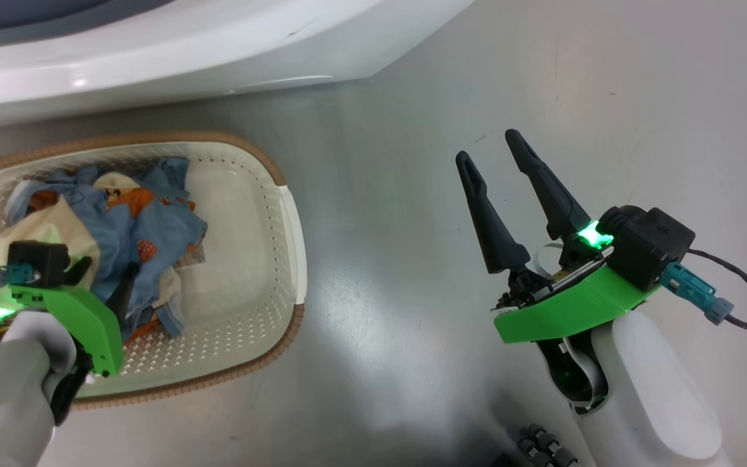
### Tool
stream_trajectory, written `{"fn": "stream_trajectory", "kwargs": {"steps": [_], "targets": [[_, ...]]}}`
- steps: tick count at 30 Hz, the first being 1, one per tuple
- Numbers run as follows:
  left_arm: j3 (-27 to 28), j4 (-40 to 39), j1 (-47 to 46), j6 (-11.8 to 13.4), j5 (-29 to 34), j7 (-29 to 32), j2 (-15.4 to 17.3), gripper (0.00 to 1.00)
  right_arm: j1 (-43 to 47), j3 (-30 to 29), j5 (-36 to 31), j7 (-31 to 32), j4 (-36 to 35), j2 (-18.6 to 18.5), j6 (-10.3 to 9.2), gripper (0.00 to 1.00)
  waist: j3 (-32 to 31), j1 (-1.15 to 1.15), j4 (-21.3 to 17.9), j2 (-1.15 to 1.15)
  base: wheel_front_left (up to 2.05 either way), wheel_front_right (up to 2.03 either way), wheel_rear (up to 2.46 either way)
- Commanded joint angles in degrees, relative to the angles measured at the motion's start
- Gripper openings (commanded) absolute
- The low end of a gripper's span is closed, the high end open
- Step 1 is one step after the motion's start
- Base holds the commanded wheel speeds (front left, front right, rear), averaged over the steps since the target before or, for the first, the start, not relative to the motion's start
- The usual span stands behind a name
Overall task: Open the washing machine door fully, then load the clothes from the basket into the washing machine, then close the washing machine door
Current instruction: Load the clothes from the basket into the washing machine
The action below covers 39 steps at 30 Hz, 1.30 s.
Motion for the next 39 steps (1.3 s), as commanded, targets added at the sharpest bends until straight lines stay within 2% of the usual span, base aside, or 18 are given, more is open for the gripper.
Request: {"fn": "stream_trajectory", "kwargs": {"steps": [1, 2, 4, 5, 15, 26, 30, 39], "targets": [[0.8, -0.2, -0.6, -0.2, -0.5, 0.2, 2.1, 0.93, 0.6, 1.3, 0.4, -0.3, -1.5, 0.7, 0.09, 1.00, 0.3, 0.00, -0.2, 0.00, 0.00, 0.00, 0.00], [0.8, -0.3, -0.7, -0.2, -0.5, 0.4, 2.2, 0.50, 0.6, 1.4, 0.4, -0.3, -1.5, 0.7, 0.09, 1.00, 0.3, 0.00, -0.3, 0.00, 0.00, 0.00, 0.00], [0.7, -0.4, -0.9, -0.2, -0.4, 0.7, 2.4, 0.10, 0.5, 1.5, 0.4, -0.3, -1.7, 0.7, 0.09, 1.00, 0.5, 0.00, -0.4, 0.00, 0.00, 0.00, 0.00], [0.7, -0.4, -1.0, -0.2, -0.5, 0.7, 2.5, 0.00, 0.5, 1.5, 0.4, -0.3, -1.7, 0.7, 0.09, 1.00, 0.6, 0.00, -0.5, 0.00, 0.00, 0.00, 0.00], [0.6, -0.8, -1.6, -0.2, -1.9, 0.2, 2.4, 0.00, 0.4, 0.8, 0.1, -0.3, -1.5, 0.7, 0.09, 1.00, -0.3, 0.00, 0.6, 0.00, 0.00, 0.00, 0.00], [2.9, -4.0, 0.4, -0.2, -7.4, -3.3, 1.1, 0.00, 1.1, -1.4, -1.0, -0.3, -0.1, 0.7, 0.09, 1.00, -6.9, 0.00, 5.6, 0.00, 0.00, 0.00, 0.00], [8.5, -6.6, 1.4, -0.2, -6.1, -3.4, 0.9, 0.00, 1.9, -2.3, -1.0, -0.3, 0.5, 0.2, 0.09, 1.00, -9.8, 0.00, 7.5, 0.00, 0.00, 0.00, 0.00], [23.2, -13.2, 9.6, -0.2, 4.1, -3.4, -0.5, 0.00, 5.6, -3.8, 0.3, -0.3, 1.4, -2.0, 0.09, 1.00, -17.0, 0.00, 10.0, 0.00, 0.00, 0.00, 0.00]]}}
